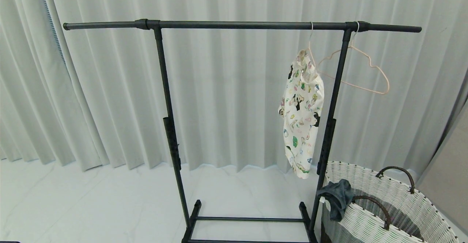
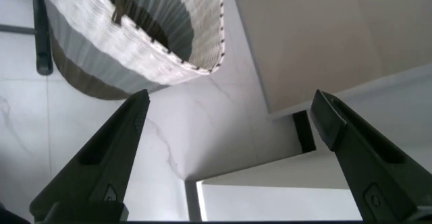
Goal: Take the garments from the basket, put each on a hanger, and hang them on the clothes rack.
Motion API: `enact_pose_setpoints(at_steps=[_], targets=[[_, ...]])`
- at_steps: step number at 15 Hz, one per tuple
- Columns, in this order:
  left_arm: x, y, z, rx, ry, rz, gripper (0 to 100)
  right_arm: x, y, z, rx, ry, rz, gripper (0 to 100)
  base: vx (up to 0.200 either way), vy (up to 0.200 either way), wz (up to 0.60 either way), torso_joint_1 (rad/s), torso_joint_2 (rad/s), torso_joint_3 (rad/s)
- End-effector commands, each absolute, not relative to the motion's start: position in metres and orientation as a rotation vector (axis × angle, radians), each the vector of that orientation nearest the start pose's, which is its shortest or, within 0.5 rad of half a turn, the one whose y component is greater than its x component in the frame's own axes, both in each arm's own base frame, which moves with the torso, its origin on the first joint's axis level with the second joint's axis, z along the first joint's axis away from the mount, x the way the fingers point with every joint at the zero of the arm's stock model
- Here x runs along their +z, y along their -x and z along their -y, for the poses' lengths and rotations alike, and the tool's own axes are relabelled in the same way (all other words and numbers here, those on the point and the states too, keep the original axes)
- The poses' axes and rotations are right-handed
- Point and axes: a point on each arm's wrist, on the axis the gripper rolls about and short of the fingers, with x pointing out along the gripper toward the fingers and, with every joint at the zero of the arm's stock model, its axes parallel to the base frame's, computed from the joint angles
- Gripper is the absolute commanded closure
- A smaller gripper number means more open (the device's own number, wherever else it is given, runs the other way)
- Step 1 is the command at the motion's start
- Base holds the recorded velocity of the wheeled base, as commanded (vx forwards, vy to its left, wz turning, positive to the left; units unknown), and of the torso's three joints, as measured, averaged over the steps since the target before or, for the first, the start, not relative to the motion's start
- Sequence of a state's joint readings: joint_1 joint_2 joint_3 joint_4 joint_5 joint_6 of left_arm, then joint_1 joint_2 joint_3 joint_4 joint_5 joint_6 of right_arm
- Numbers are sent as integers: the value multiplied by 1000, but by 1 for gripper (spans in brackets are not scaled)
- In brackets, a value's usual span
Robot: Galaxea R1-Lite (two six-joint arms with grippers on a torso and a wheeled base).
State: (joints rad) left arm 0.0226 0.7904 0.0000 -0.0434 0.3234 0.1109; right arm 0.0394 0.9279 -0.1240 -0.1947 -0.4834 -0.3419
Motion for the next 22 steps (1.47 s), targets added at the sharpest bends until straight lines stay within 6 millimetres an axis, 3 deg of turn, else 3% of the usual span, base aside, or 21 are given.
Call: enact_pose_setpoints(at_steps=[1,6,14,22], targets=[[73,-40,-8,289,-218,-761,0,109,-78,7,-323,486,-666,0,0,0,0,-227,437,198],[73,-40,-8,289,-218,-759,0,106,-76,7,-318,489,-675,0,0,0,0,-148,318,136],[73,-40,-8,276,-223,-756,0,96,-69,7,-302,492,-695,0,200,0,0,-6,28,30],[73,-40,-6,242,-237,-754,0,85,-81,-9,15,511,-756,0,200,0,0,3,2,1]])
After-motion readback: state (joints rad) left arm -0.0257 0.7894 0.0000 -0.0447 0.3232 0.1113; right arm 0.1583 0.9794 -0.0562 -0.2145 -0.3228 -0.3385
